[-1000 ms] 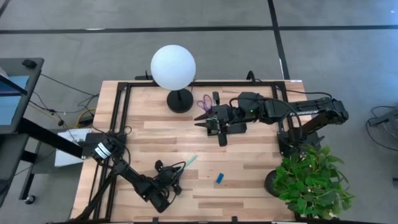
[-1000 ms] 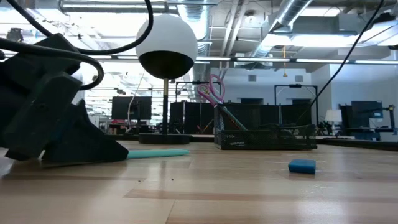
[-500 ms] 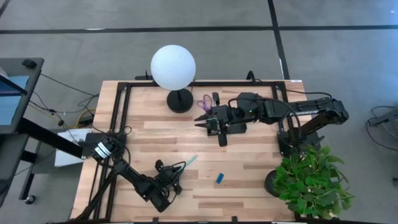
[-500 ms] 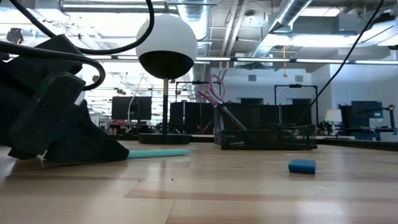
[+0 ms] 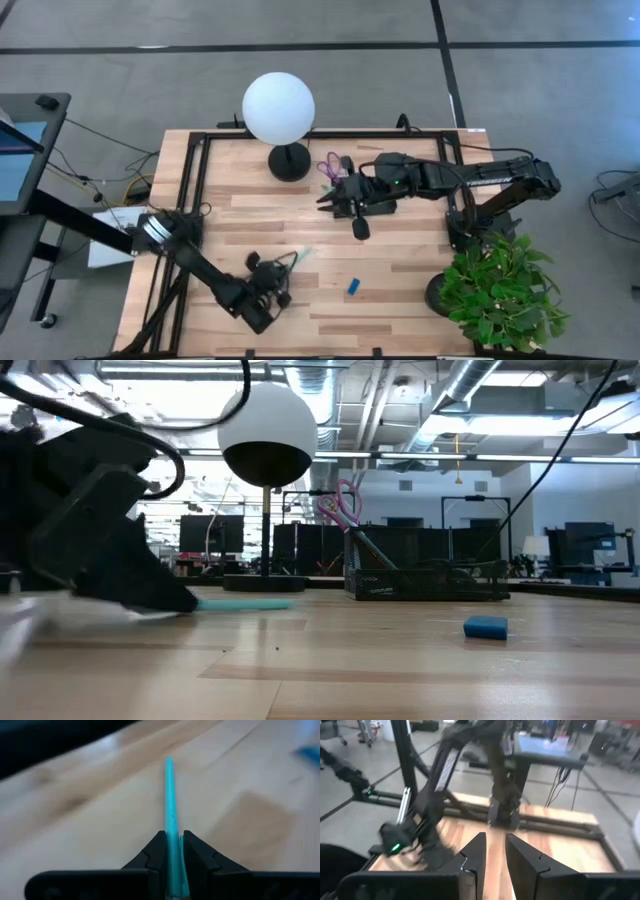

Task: Pick and place office supplies into organizer
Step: Put the light blue pen into the black desk organizer

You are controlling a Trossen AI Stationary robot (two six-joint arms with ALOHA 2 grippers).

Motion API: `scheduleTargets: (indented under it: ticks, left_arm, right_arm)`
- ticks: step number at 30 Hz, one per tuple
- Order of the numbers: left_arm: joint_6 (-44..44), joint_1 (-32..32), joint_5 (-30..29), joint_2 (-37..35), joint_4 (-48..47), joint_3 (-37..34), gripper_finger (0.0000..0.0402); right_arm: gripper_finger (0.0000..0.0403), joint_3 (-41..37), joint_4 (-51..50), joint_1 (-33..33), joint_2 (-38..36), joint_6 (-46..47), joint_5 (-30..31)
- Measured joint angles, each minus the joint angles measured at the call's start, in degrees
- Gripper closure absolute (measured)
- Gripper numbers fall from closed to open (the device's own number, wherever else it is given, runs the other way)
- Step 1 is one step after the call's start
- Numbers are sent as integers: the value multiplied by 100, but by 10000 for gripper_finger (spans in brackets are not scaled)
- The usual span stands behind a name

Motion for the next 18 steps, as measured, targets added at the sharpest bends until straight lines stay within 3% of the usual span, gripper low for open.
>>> scheduleTargets:
  ticks: [6, 11, 15, 18]
  left_arm:
    - [604, 257, 631, -1280, -1278, 3, 371]
    - [1851, 659, 965, -2264, -1686, 5, 371]
    - [2948, 1314, 1531, -3197, -1775, 22, 371]
    - [3923, 2026, 2277, -3730, -2039, 240, 371]
  right_arm:
    - [337, 0, -761, 243, 0, 318, -18]
    - [337, 0, -1879, 682, -2, 970, -19]
    - [337, -59, -2889, 1217, 169, 1757, 0]
    - [337, -304, -2746, 1654, 378, 2073, 7]
